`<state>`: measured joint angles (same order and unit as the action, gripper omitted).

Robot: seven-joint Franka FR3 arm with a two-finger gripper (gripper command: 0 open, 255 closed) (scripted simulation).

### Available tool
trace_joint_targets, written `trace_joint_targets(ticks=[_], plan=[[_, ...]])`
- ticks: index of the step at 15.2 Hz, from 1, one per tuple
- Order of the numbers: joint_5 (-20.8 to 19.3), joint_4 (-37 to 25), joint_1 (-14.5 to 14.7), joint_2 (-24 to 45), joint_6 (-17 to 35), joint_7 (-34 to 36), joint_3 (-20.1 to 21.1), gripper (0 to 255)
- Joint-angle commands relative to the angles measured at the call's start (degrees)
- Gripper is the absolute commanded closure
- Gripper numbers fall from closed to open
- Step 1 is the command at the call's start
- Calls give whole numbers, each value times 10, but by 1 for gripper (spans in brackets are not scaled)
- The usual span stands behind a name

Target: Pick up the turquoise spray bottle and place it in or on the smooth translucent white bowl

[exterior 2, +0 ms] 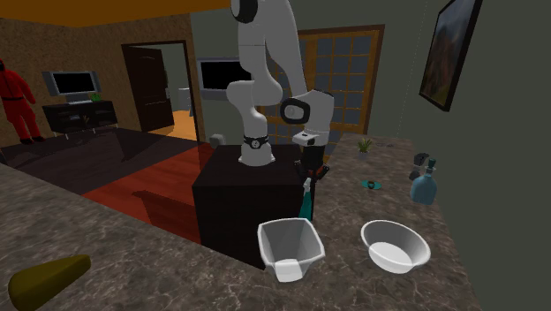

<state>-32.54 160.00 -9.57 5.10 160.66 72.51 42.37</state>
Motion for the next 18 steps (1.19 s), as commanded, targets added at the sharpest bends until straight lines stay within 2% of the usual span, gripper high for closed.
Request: trace_joint_targets(ticks=[1, 3, 5, 7, 9, 13, 18], plan=[[-1, 0, 0, 0, 0, 0, 0, 255], [83, 9, -11, -33, -6, -61, 30, 255], [169, 16, -8, -68, -17, -124, 47, 255], [243, 20, 10, -101, -32, -178, 47, 255], [298, 21, 36, -129, -51, -218, 33, 255], [367, 19, 79, -180, -95, -271, 5, 255], [412, 12, 114, -234, -152, -309, -24, 255]])
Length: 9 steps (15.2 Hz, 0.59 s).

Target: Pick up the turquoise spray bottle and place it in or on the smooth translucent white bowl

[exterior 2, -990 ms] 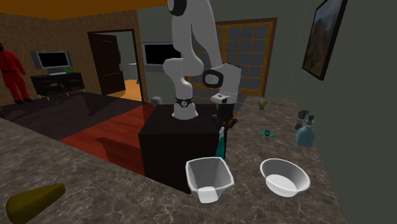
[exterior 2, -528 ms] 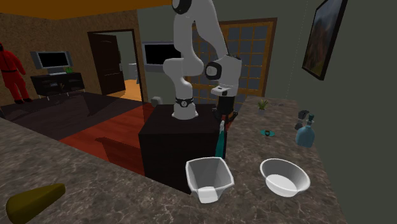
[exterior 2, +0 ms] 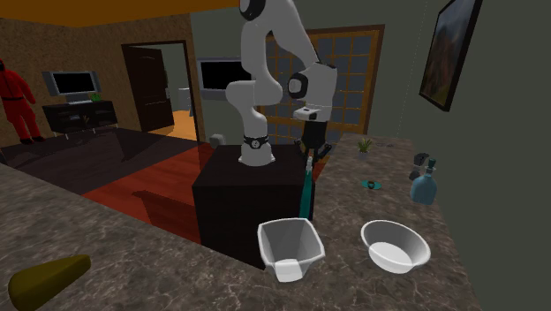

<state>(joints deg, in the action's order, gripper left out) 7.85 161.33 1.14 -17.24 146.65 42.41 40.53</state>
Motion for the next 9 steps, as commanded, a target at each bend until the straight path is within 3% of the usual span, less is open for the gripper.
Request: trace_joint_targets(ticks=[1, 9], plan=[[14, -3, 12, -21, -23, -13, -11, 255], [41, -24, 40, -91, -111, -43, -46, 255]])
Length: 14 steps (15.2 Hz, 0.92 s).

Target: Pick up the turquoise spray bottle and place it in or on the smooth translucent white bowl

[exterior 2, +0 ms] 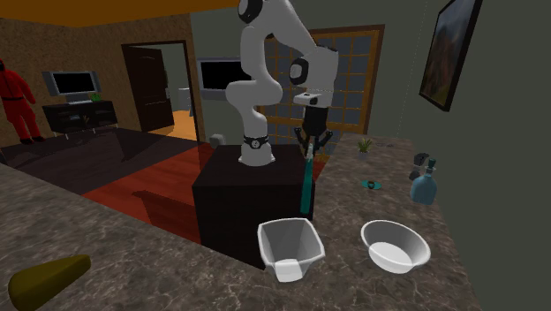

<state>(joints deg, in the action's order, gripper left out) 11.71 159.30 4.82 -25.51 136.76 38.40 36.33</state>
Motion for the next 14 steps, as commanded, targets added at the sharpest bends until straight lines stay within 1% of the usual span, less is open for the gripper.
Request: trace_joint_targets(ticks=[1, 14], plan=[[4, -7, 5, -16, -23, -5, -8, 255], [5, -60, 20, -91, -150, -28, -49, 255]])
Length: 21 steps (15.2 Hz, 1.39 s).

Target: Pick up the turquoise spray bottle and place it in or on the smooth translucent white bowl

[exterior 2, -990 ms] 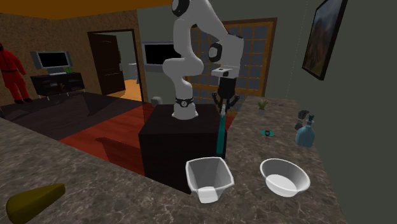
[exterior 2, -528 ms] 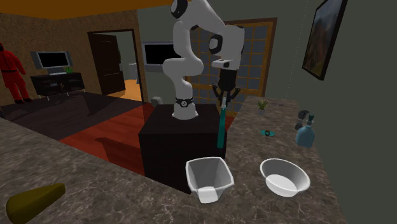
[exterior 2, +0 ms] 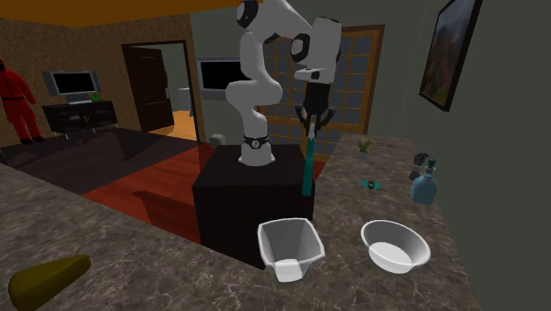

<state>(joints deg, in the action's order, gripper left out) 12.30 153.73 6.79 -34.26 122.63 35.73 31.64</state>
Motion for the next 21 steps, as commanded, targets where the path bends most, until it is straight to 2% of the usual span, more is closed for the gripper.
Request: trace_joint_targets(ticks=[1, 9, 17, 21], plan=[[-10, -17, -11, 6, -11, -10, -10, 255], [-82, -139, -89, 100, -39, -71, -57, 255], [-139, -290, -141, 209, -84, -110, -86, 255], [-142, -266, -141, 218, -53, -105, -83, 255]])
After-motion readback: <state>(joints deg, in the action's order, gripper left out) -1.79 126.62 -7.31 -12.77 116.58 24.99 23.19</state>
